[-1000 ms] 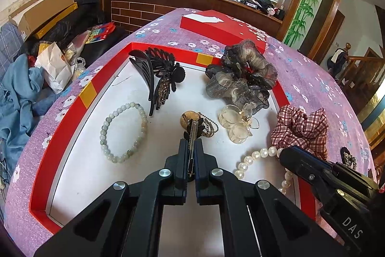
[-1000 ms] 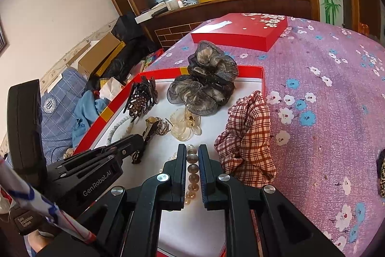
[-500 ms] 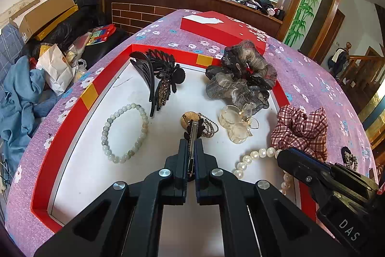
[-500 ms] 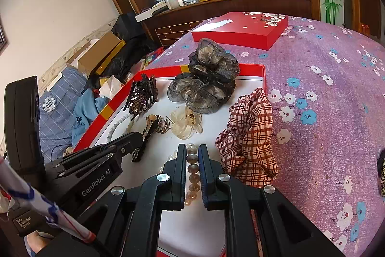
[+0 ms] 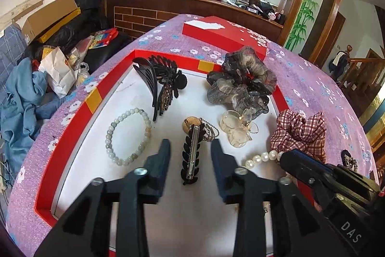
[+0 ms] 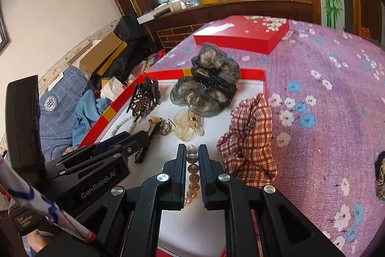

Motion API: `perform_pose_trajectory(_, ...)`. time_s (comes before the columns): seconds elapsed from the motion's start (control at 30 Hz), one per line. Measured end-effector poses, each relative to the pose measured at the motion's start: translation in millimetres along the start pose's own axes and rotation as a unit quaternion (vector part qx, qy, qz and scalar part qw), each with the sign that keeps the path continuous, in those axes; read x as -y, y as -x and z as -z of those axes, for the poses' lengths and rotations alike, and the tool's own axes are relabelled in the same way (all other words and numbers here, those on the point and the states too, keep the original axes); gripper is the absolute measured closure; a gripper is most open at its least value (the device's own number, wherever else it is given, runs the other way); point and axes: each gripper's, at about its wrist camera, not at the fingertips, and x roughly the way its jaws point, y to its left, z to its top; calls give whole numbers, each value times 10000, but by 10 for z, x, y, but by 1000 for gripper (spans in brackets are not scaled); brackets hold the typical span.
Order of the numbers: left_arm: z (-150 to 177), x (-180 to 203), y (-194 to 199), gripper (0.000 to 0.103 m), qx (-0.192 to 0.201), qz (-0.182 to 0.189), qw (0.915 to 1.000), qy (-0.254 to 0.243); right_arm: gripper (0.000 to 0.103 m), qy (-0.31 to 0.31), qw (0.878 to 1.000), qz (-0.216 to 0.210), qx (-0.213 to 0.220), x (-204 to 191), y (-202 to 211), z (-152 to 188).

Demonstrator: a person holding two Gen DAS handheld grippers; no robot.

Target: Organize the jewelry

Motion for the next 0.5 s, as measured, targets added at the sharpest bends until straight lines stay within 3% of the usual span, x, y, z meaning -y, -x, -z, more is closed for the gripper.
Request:
perform_pose_trajectory(0.1,-1,0,30,62,85,-60,9999,21,89,105,9999,-35,120,-39,78,-18)
perform_pose_trajectory(0.17,-9,-17,55,51,179,-135,9997,71,83,185,9995,83,244,-68,161,-33)
perform_pose_trajectory(0.27,-28,-57,83,46,291,-322,9989,168,51,150,9986,160,474,-79,373,-37)
perform_pose_trajectory(0.43,-14,-164,319,46,510,-594,9963,348,50,59,9971,308,689,-100,828,131)
perform_pose_trajectory(0.5,76,-185,602,37,682,-493,9957,375,43,88,9964,415,738,-127,1021,289)
